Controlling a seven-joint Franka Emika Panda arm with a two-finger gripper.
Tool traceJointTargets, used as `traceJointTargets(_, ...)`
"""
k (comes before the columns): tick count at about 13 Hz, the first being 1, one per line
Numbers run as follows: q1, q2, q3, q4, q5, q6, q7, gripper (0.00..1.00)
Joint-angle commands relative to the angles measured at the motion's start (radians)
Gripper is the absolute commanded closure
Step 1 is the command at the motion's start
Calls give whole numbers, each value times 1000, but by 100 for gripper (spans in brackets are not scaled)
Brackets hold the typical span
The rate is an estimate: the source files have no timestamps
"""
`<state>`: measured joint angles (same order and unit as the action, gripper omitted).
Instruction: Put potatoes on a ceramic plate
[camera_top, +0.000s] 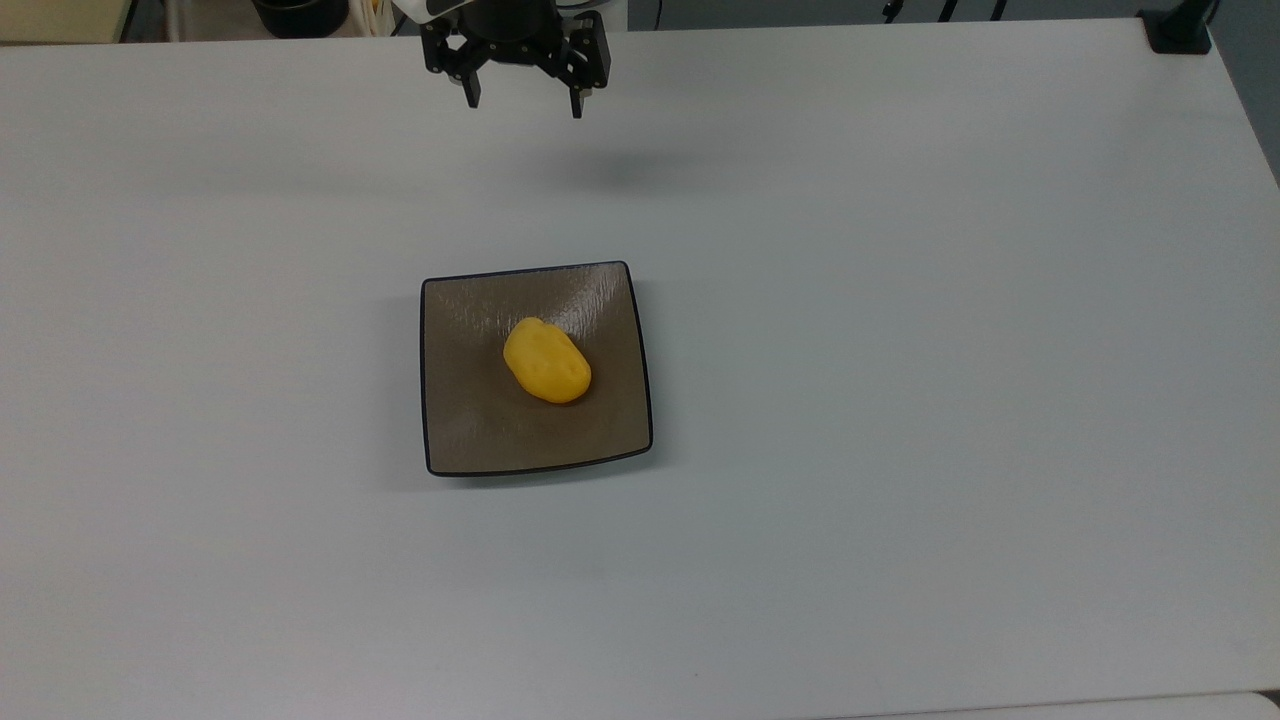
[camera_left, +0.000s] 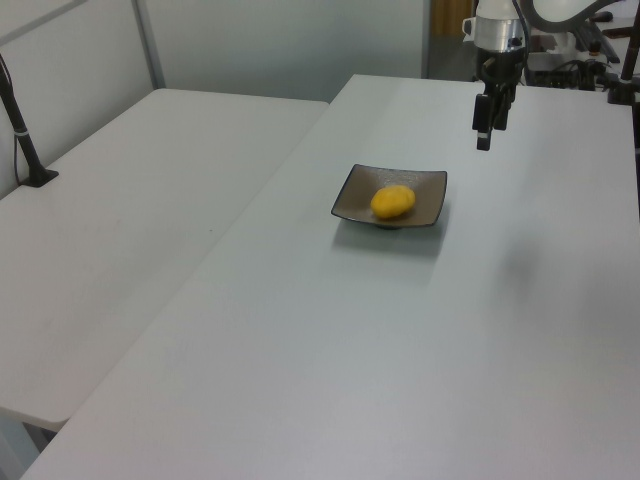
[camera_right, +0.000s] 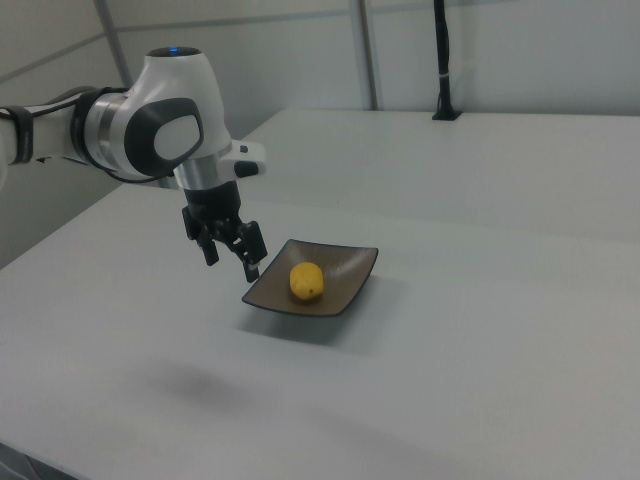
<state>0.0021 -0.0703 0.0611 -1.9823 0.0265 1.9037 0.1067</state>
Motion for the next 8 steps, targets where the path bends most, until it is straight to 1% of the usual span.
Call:
traceJointTargets(1, 12, -11, -6, -18, 6, 9, -21, 0)
traceJointTargets(6, 13, 12, 3, -4, -63, 25, -24, 0)
traceJointTargets(8, 13, 20, 3, 17, -62, 25, -24, 0)
